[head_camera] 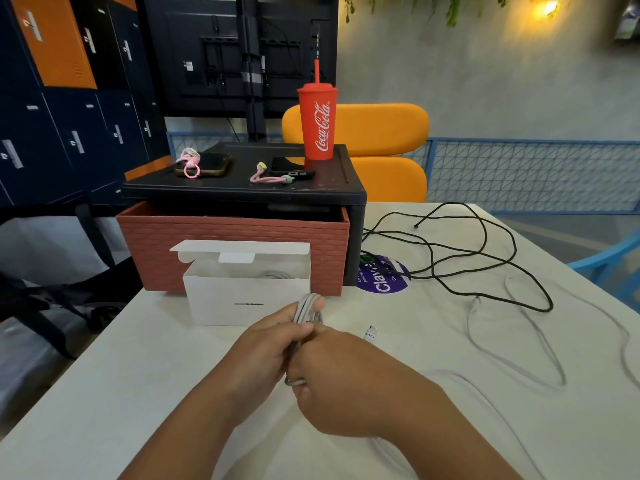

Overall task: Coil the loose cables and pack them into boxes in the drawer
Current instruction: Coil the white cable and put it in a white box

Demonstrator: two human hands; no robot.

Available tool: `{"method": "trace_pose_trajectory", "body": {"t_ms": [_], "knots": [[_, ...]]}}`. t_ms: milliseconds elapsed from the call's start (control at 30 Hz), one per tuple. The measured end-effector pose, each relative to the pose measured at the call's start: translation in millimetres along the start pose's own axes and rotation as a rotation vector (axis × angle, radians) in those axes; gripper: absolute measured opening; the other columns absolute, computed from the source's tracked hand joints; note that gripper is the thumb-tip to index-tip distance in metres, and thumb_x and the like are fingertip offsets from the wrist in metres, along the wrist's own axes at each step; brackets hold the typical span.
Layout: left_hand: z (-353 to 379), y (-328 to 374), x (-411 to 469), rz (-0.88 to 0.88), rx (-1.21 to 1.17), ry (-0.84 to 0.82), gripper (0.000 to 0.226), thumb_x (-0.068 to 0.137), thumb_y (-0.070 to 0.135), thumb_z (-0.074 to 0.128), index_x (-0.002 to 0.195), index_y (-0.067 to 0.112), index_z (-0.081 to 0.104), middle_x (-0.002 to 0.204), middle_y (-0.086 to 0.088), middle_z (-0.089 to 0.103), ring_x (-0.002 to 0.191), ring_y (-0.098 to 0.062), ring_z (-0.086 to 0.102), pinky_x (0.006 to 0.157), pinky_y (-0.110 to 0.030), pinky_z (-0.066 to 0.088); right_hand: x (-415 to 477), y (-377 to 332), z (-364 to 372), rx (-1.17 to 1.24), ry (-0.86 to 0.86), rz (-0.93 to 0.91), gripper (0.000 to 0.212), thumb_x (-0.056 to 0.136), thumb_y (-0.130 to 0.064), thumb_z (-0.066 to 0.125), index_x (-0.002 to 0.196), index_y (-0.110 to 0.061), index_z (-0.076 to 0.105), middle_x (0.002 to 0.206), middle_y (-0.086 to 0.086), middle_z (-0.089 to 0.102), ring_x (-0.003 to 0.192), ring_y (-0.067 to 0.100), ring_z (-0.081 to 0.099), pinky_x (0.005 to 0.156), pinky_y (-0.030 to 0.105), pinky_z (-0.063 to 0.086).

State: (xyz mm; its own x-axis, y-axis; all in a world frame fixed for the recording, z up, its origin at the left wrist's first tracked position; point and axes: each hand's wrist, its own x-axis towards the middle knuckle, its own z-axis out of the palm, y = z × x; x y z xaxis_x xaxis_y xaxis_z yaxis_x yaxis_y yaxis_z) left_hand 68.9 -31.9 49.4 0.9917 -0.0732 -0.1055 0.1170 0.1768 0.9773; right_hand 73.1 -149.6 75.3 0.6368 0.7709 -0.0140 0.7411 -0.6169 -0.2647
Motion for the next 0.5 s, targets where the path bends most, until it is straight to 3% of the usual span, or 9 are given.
{"method": "trace_pose_trajectory", "body": {"t_ms": [167,267,367,500], "knots": [[1.8,1.1,3.3,0.030,-0.055,0.029,0.035,0.095,0.003,0.035,0.114,0.016,0.060,0.078,-0.003,0.069,0.060,-0.007,0.061,0.050,-0.017,0.042,1.5,6.0,-1.0,0.064,0.007,0.019,0.042,0.088,-0.006,0.044,0.055,-0.026,0.027,0.094,0.008,0.044,0.093,0.022,0.048,0.071,0.026,0.038],[0.6,3.4,5.2,0.068,-0.106,0.018,0.034,0.095,0.000,0.030,0.113,0.012,0.057,0.071,-0.004,0.069,0.064,-0.010,0.062,0.055,-0.020,0.044,0.0,9.2,-5.5,0.074,0.029,0.037,0.042,0.089,-0.009,0.044,0.053,-0.026,0.030,0.095,0.004,0.045,0.070,0.021,0.044,0.056,0.026,0.032],[-0.6,3.2,5.5,0.067,-0.123,0.030,0.033,0.096,0.001,0.032,0.116,0.007,0.058,0.077,-0.003,0.071,0.075,-0.013,0.064,0.066,-0.023,0.049,-0.6,11.3,-7.7,0.072,0.042,0.037,0.042,0.089,-0.010,0.044,0.053,-0.025,0.031,0.094,0.006,0.052,0.064,0.018,0.040,0.051,0.023,0.027],[-0.6,2.0,6.0,0.059,-0.107,0.030,0.032,0.096,0.001,0.033,0.118,-0.001,0.056,0.082,0.002,0.074,0.076,-0.009,0.066,0.074,-0.025,0.049,0.5,10.3,-6.7,0.108,0.039,0.049,0.043,0.088,-0.008,0.045,0.053,-0.027,0.030,0.096,0.009,0.057,0.085,0.025,0.052,0.069,0.030,0.042]]}}
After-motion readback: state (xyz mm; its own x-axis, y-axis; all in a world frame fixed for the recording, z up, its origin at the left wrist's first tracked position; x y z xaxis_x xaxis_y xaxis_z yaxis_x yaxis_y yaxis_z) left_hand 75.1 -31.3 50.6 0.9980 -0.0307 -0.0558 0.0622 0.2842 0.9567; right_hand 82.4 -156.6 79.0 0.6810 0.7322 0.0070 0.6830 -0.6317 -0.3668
